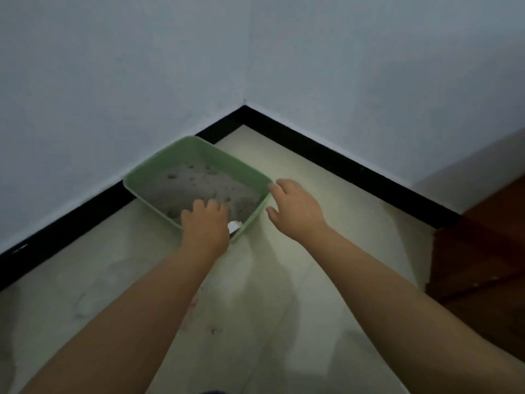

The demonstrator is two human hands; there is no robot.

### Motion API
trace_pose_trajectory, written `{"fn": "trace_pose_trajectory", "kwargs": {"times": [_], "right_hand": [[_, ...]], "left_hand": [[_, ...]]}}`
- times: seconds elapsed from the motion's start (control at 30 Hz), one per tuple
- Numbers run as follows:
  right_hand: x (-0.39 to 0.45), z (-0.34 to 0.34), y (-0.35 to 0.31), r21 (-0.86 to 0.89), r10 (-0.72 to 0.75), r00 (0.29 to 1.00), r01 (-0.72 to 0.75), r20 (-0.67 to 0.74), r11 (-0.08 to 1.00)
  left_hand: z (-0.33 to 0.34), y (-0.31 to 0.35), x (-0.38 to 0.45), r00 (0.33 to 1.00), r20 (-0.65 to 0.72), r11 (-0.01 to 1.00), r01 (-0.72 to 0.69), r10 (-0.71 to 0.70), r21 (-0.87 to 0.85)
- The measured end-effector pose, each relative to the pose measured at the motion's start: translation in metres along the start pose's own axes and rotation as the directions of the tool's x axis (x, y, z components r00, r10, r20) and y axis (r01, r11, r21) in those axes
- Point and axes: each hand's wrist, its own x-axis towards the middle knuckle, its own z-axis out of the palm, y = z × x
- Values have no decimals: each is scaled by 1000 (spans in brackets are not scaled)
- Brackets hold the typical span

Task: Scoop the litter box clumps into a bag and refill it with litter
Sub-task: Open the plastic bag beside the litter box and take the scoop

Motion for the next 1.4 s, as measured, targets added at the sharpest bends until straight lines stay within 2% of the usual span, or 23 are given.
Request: {"fn": "trace_pose_trajectory", "kwargs": {"times": [0.13, 0.27, 0.37, 0.5, 0.57, 0.73, 0.9, 0.93, 1.03, 1.07, 1.13, 1.2, 1.23, 1.33, 1.4], "right_hand": [[21, 2, -40, -40, -11, 994, 15, 110, 999], [41, 13, -47, -82, -39, 980, 56, 193, 995], [61, 30, -47, -43, -48, 973, 59, 224, 997], [98, 59, -54, 2, -27, 909, 29, 415, 1000], [118, 79, -58, -14, -20, 875, 31, 483, 999], [148, 124, -68, -201, 35, 738, 138, 674, 970], [150, 143, -95, -276, 10, 625, 331, 781, 902], [151, 148, -99, -299, 5, 616, 374, 788, 878], [153, 160, -113, -342, -15, 679, 388, 734, 856], [153, 161, -118, -366, -4, 668, 412, 744, 834], [150, 163, -121, -382, 85, 582, 409, 809, 828], [143, 157, -116, -349, 183, 418, 366, 890, 863], [140, 155, -112, -336, 186, 392, 360, 901, 870], [140, 142, -99, -358, 105, 539, 389, 836, 849], [142, 138, -87, -401, 107, 584, 401, 805, 824]], "left_hand": [[3, -39, 0, 998, 11, 996, 67, -66, -58], [15, -53, 10, 994, 14, 984, 108, -107, -145], [33, -58, 20, 987, 8, 954, 158, -161, -255], [64, -68, 24, 961, 74, 870, 272, -265, -412], [82, -80, 25, 946, 103, 846, 322, -308, -425], [133, -96, 32, 919, 107, 841, 390, -379, -376], [172, -73, 30, 913, 164, 814, 407, -373, -415], [177, -74, 30, 910, 171, 812, 414, -378, -412], [178, -91, 28, 875, 198, 780, 483, -441, -398], [176, -97, 26, 862, 193, 772, 506, -469, -383], [175, -107, 19, 838, 185, 775, 545, -513, -322], [181, -105, 8, 789, 238, 737, 614, -566, -282], [184, -100, 2, 756, 278, 707, 654, -593, -270], [187, -87, -1, 698, 357, 658, 711, -620, -247], [187, -81, 3, 699, 362, 656, 710, -617, -254]]}}
